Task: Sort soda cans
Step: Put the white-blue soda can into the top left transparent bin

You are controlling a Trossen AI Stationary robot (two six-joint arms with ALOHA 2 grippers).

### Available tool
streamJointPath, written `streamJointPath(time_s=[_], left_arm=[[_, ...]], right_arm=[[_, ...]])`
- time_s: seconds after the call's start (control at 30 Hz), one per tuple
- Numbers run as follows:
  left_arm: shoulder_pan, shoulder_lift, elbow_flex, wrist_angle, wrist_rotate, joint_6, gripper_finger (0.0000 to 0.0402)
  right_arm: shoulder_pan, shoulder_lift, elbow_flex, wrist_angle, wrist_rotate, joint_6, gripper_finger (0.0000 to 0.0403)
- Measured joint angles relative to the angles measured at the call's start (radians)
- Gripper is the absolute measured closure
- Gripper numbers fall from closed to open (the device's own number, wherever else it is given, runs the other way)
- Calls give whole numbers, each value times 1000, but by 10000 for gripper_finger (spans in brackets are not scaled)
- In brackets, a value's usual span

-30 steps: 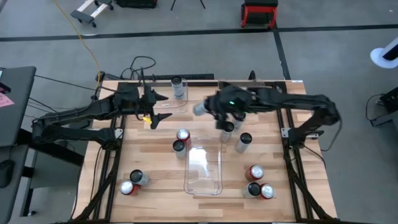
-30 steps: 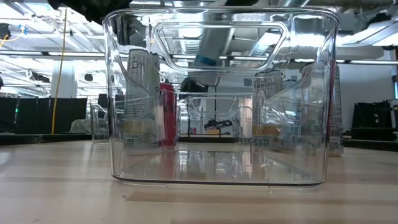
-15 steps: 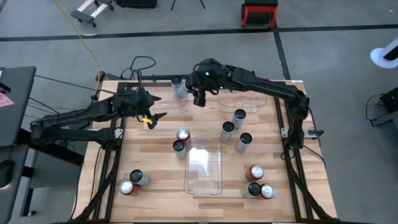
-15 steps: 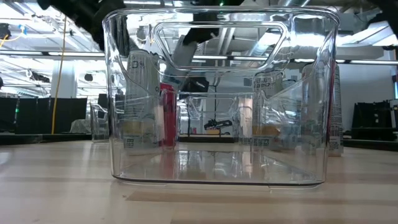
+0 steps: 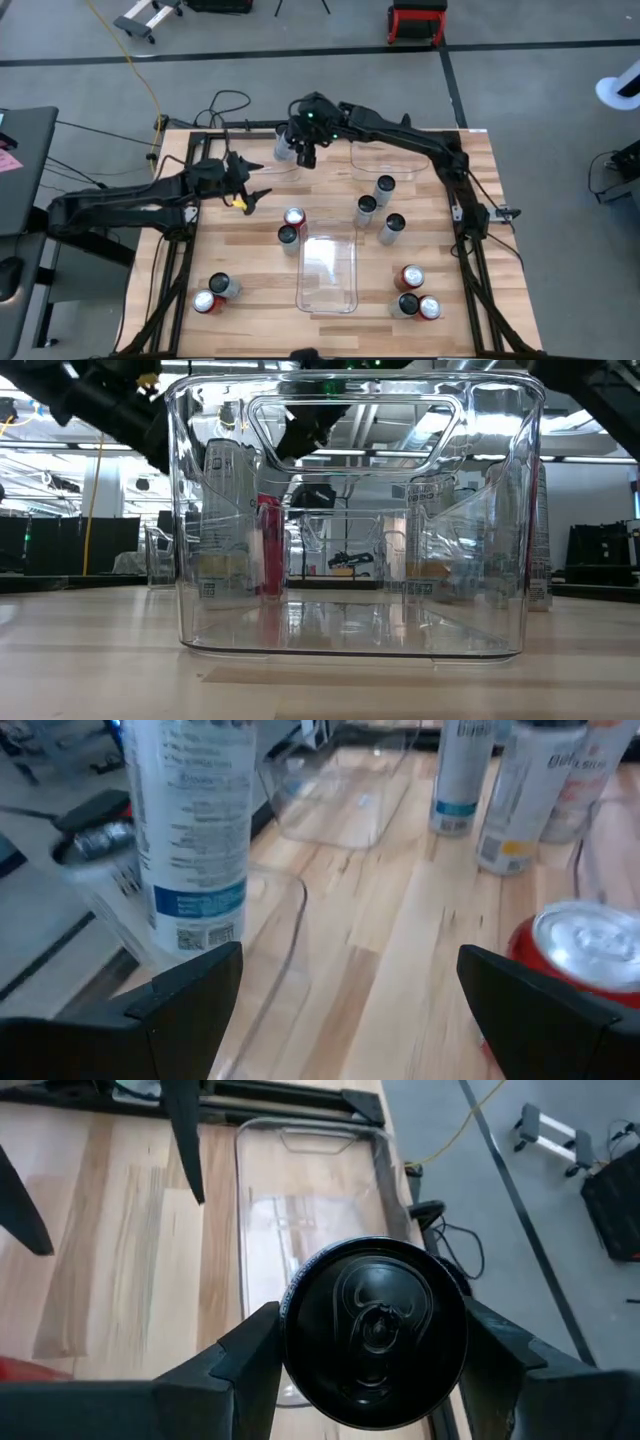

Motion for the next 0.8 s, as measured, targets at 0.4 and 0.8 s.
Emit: streamJointPath(time_s=[0.4,0.8], left_arm=[[17,156,-78,271,-24,-39,36],[17,347,-79,431,-12,-55,36]], right_arm=[[-24,47,1,-12,-25,-4,168],[-16,113,0,-43,-71,-26,158]])
